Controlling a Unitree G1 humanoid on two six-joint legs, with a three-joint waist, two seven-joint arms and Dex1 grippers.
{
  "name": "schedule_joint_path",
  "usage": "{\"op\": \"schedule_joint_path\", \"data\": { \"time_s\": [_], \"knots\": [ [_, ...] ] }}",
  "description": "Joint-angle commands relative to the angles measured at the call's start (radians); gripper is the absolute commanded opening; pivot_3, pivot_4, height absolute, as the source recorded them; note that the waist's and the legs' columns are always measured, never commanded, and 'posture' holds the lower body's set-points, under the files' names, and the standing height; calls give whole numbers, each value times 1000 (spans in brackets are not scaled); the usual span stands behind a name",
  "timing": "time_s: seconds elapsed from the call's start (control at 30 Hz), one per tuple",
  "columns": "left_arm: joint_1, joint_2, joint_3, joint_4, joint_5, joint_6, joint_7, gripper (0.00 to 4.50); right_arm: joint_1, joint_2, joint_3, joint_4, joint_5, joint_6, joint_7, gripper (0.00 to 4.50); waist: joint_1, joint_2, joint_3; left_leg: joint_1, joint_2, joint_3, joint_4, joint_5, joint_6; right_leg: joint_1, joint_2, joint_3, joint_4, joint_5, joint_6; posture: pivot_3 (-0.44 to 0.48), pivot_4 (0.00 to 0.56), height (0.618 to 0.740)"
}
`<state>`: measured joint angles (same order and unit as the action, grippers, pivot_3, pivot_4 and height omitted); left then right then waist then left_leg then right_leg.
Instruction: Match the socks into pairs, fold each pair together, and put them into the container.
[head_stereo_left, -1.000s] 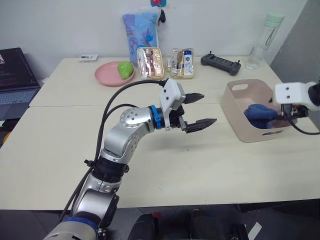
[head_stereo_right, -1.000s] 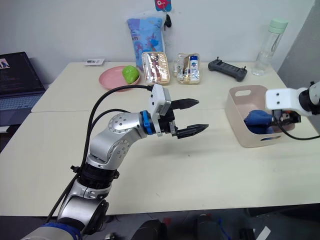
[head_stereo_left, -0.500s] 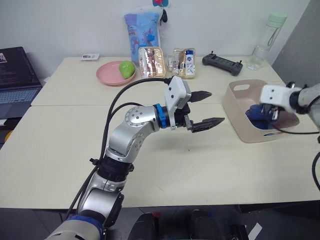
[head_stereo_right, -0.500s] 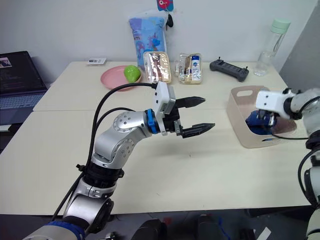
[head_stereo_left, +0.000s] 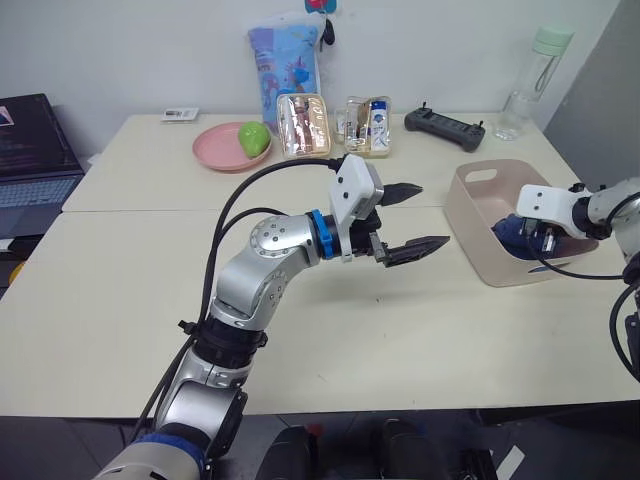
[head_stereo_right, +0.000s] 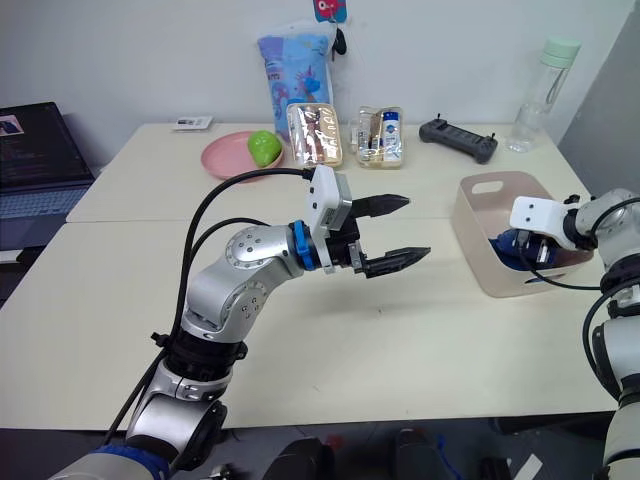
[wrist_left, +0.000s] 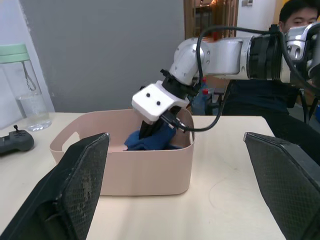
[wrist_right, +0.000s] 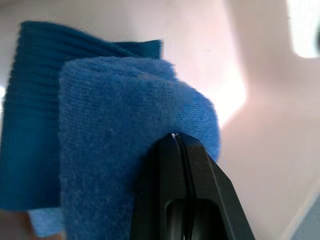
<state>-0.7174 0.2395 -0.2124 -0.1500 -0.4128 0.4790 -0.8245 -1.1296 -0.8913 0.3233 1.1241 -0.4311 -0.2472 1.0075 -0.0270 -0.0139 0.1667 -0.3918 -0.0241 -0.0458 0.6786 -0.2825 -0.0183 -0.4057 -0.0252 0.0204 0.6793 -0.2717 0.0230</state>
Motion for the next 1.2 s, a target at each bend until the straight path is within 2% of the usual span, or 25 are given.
{"op": "schedule_joint_path", "data": {
  "time_s": [0.03,0.07,0.2,0.3,0.43,0.53,0.63,0.7,0.8,0.93,1.2],
  "knots": [
    [0,43,24,-26,-11,1,-33,4500,-80,-39,-89,-65,92,48,83,395,-3,0,0,0,0,0,0,0,0,0,0,0,0,0,0,0,150,740],
    [0,67,32,-16,-9,-7,-49,4500,-95,-47,-109,-96,115,65,106,593,-4,0,0,0,0,0,0,0,0,0,0,0,0,0,0,0,150,740],
    [6,136,64,42,19,-60,-75,4500,-87,-57,-175,-231,192,123,139,1954,-3,1,0,0,1,-1,-1,0,1,0,0,-1,0,0,0,0,150,740],
    [43,160,133,118,37,-123,-28,4500,22,13,-299,-498,355,322,114,3032,-4,1,0,0,1,-1,0,-2,3,0,0,-1,0,0,0,0,150,740],
    [140,197,181,176,83,-211,-4,4500,276,146,-404,-962,476,562,-37,4397,0,2,-1,-1,2,-3,0,-2,4,-1,0,-3,1,0,0,0,150,740],
    [244,211,236,185,103,-248,55,4500,490,326,-419,-1299,552,741,-194,4463,4,2,-1,-4,2,-6,-1,-2,4,-3,0,-4,1,0,0,0,150,740],
    [313,209,262,158,111,-264,93,4500,598,415,-403,-1446,557,818,-289,4463,9,2,-1,-8,1,-6,1,-2,3,-7,-1,-4,2,0,0,0,150,740],
    [419,194,282,91,124,-286,144,4500,726,518,-359,-1513,536,816,-395,4463,18,0,-4,-8,-1,-5,1,-2,3,-7,-3,-4,1,1,0,0,150,740],
    [510,143,316,33,135,-295,248,4500,854,624,-340,-1540,526,773,-500,4463,27,-2,-6,-4,0,-6,0,-2,3,-3,-3,-5,-1,1,0,0,150,740],
    [622,102,306,10,245,-353,378,4500,1005,651,-285,-1475,425,608,-609,4463,30,-2,-6,-4,-2,-5,0,-2,4,-2,-3,-4,0,1,0,0,150,740],
    [741,83,295,-14,276,-371,419,4500,1099,685,-247,-1460,419,531,-659,4463,20,-2,-6,0,0,-4,-2,-2,4,0,-1,-4,1,1,0,0,150,740]
  ]
}}
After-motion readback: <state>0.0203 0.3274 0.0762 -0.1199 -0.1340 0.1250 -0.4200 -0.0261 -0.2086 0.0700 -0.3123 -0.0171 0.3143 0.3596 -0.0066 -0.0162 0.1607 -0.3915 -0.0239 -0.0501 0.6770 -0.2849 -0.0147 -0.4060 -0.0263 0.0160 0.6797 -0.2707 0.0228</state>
